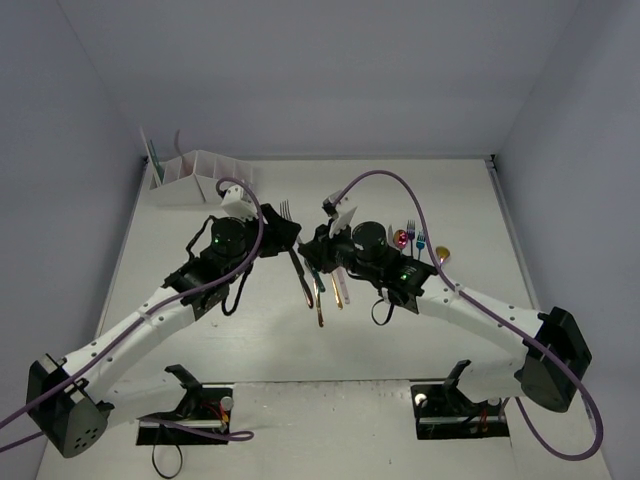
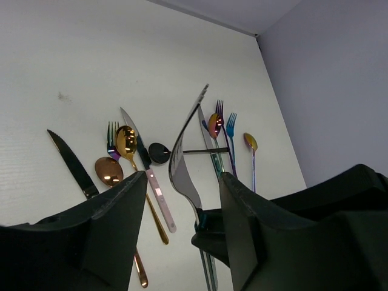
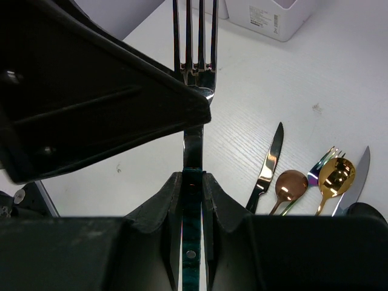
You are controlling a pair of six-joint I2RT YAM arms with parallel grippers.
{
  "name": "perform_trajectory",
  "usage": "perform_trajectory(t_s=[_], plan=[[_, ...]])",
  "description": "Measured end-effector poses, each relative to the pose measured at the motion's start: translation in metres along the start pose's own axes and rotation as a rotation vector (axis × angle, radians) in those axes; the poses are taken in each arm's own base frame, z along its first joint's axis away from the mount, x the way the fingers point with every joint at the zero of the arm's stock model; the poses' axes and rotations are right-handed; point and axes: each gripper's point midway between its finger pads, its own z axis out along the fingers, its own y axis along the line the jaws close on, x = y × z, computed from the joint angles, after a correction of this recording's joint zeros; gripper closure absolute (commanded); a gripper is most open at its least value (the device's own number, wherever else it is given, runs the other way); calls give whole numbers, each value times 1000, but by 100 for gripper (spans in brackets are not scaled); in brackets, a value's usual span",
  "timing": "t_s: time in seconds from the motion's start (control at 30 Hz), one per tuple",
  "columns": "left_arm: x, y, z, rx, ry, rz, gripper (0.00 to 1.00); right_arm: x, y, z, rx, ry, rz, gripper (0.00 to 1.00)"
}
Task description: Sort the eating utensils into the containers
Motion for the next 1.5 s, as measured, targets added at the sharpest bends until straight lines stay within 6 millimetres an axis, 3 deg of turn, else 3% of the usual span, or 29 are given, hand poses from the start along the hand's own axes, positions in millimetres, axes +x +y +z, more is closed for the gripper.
perform_trajectory(t_s=[0.13,0.3,0.37,0.43,0.57,0.7,0.8,0.9,0.97,1.17,1.27,1.37,1.43,1.5], plan=[[9,2,10,-20,18,-6,68,-5,0,-3,4,-21,-7,100],[18,-4,17,-9,36,-17,96,0,-4,-4,16,-12,-13,100],[16,-11,17,12,31,-32,100,2,-5,-4,22,-12,-13,100],[14,-17,17,30,24,-42,100,1,-6,-3,27,-19,-13,92],[10,-20,17,36,11,-39,100,-3,-7,-3,32,-33,-16,63],[6,-10,19,1,-10,1,100,-5,-11,-3,45,-41,-24,38],[-7,4,23,-39,-31,27,100,-3,-19,-5,64,-44,-32,28],[-35,25,29,-97,-68,45,100,0,-36,-12,106,-46,-25,24],[-65,48,32,-147,-102,56,100,-2,-50,-19,140,-56,-17,23],[-185,129,37,-320,-256,96,100,-14,-85,-51,237,-106,3,21],[-236,164,38,-384,-320,116,100,-19,-84,-61,237,-126,-2,20],[-287,190,52,-412,-385,144,100,-17,-84,-64,239,-122,-7,20],[-311,211,64,-432,-418,162,100,-13,-86,-64,246,-108,-10,20],[-322,231,77,-455,-420,178,100,-8,-88,-63,251,-91,-14,20]])
